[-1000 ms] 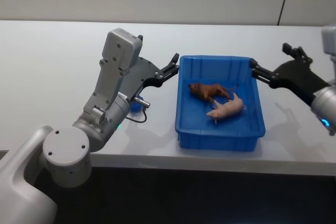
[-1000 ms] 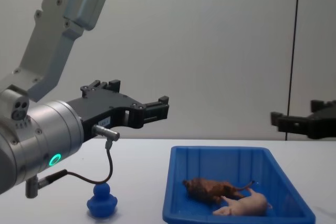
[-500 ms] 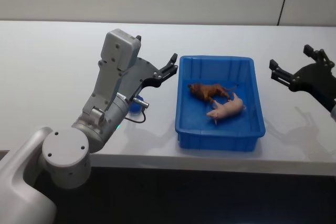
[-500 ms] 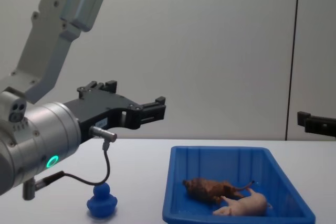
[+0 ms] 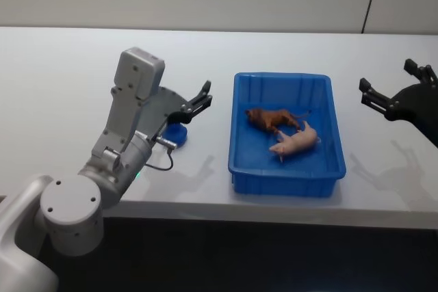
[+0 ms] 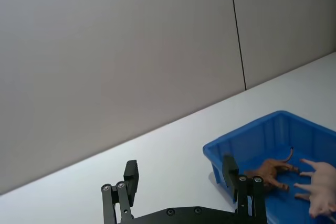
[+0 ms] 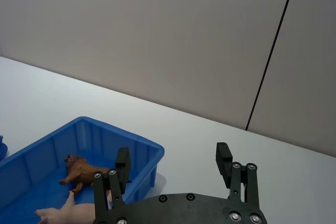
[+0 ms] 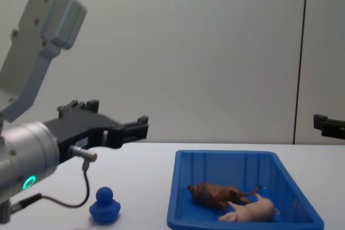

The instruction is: Pick up the two dolls from the table and place them into the box.

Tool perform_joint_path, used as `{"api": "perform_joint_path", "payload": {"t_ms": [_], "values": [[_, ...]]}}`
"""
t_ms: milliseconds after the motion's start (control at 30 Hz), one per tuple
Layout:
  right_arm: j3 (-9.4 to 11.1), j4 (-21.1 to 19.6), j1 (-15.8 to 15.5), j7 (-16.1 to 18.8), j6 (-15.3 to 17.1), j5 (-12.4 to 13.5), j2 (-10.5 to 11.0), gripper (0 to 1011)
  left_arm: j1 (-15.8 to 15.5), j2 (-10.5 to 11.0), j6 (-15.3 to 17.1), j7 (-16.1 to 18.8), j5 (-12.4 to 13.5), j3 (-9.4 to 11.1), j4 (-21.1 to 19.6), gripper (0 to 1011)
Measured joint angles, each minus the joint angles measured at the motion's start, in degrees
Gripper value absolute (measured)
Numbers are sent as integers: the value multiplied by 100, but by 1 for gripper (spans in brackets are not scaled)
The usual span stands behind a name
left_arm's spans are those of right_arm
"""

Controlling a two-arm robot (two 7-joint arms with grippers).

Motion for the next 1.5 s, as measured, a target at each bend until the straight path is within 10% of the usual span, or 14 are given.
{"api": "perform_joint_path", "payload": {"t_ms": [733, 1500], "values": [[26, -12, -32, -10, -42, 25, 31, 1001, -179, -16, 219, -913, -563, -179, 1083, 1001], [29, -11, -39, -9, -51, 25, 38, 1000, -889, -346, 49, -1718, -340, -246, 2738, 1001]]}}
